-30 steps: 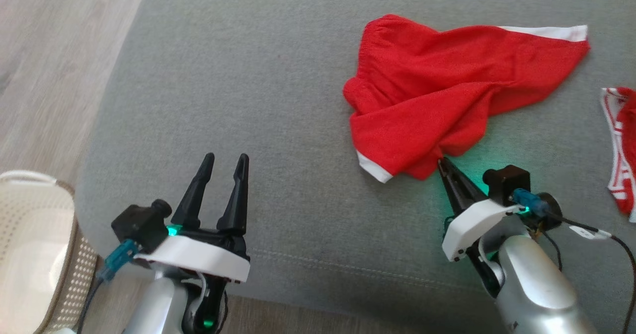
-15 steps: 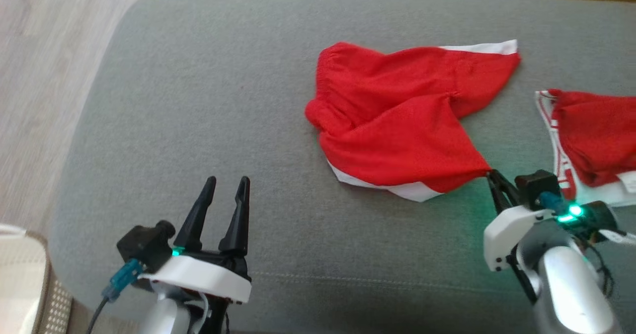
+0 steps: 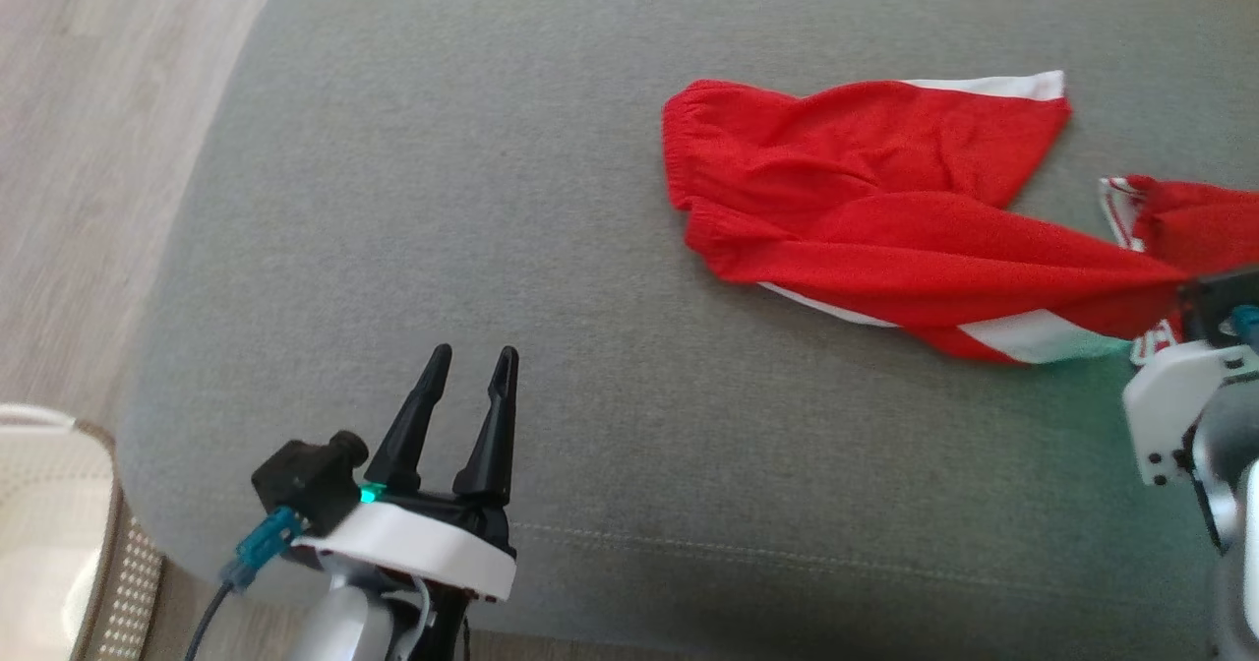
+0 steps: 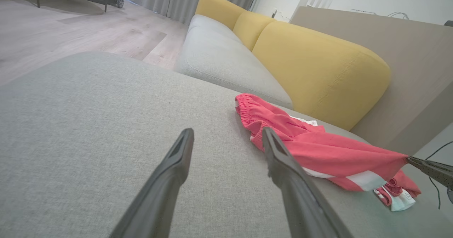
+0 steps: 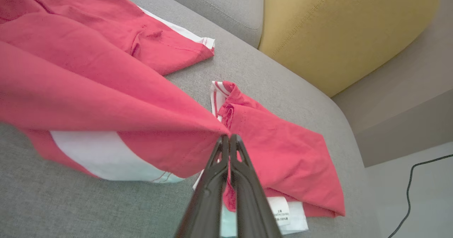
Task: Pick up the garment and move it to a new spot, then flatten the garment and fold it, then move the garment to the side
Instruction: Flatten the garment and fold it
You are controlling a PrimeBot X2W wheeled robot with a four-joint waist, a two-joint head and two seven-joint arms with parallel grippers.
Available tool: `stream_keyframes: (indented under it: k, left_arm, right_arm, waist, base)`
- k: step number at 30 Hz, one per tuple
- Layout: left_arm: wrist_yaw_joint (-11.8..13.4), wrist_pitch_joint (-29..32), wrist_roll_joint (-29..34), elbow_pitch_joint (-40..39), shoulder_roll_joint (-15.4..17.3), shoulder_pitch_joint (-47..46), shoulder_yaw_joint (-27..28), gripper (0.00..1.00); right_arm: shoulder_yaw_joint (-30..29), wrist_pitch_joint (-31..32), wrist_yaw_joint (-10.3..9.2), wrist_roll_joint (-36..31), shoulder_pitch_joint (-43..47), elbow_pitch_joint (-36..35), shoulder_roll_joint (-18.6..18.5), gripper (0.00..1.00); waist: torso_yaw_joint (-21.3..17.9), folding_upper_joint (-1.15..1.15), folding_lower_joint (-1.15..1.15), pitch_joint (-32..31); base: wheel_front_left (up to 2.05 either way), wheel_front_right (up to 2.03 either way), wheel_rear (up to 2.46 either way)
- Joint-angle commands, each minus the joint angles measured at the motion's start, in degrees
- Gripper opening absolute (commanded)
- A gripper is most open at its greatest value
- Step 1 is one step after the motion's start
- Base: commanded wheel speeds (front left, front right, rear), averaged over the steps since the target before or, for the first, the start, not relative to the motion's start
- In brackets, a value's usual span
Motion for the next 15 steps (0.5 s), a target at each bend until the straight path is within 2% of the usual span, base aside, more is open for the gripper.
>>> stream_keyframes:
  k: [1,6,7,8,9,12,15]
  left_arm:
    - [-0.2,-0.3,-0.4,-1.5,0.0,-2.9,1.4,1.0]
    - [-0.4,-0.3,-0.3,-1.3,0.0,-3.3,1.6,1.0]
    - [-0.4,-0.3,-0.3,-1.3,0.0,-3.4,1.7,1.0]
    - [-0.4,-0.3,-0.3,-1.4,0.0,-3.6,1.7,1.0]
    - [-0.5,-0.3,-0.3,-1.4,0.0,-3.9,1.7,1.0]
    - [-0.6,-0.3,-0.3,-1.2,0.0,-4.7,1.2,1.0]
    - [-0.6,-0.3,-0.2,-1.3,0.0,-4.8,1.6,1.0]
  right_arm:
    - [1.0,0.5,-0.02,-0.5,-2.2,-2.6,-1.0,0.0]
    - [3.6,0.0,-0.02,-0.1,-5.7,1.4,-1.7,0.0]
    - [3.7,-0.8,-0.02,-0.1,-6.8,3.1,-1.8,0.18]
    - [3.7,-2.1,-0.02,-0.1,-8.1,5.2,-1.8,0.84]
    - [3.1,-3.4,-0.02,-0.2,-9.4,7.6,-1.8,1.0]
    - [2.0,-4.9,-0.02,-3.0,-11.6,15.1,-1.9,1.0]
    - [0.0,-8.0,-0.02,-4.4,-13.6,18.2,0.4,1.0]
  waist:
    - [1.2,0.0,0.0,0.5]
    - [1.9,0.0,0.0,1.8]
    - [1.9,0.0,0.0,2.0]
    - [1.8,0.0,0.0,2.4]
    - [1.7,0.0,0.0,2.7]
    - [1.6,0.0,0.0,3.1]
    - [0.4,0.0,0.0,3.0]
  base:
    - [0.0,0.0,0.0]
    - [0.0,0.0,0.0]
    - [0.0,0.0,0.0]
    - [0.0,0.0,0.0]
    - [0.0,0.0,0.0]
    - [0.0,0.0,0.0]
    - [0.0,0.0,0.0]
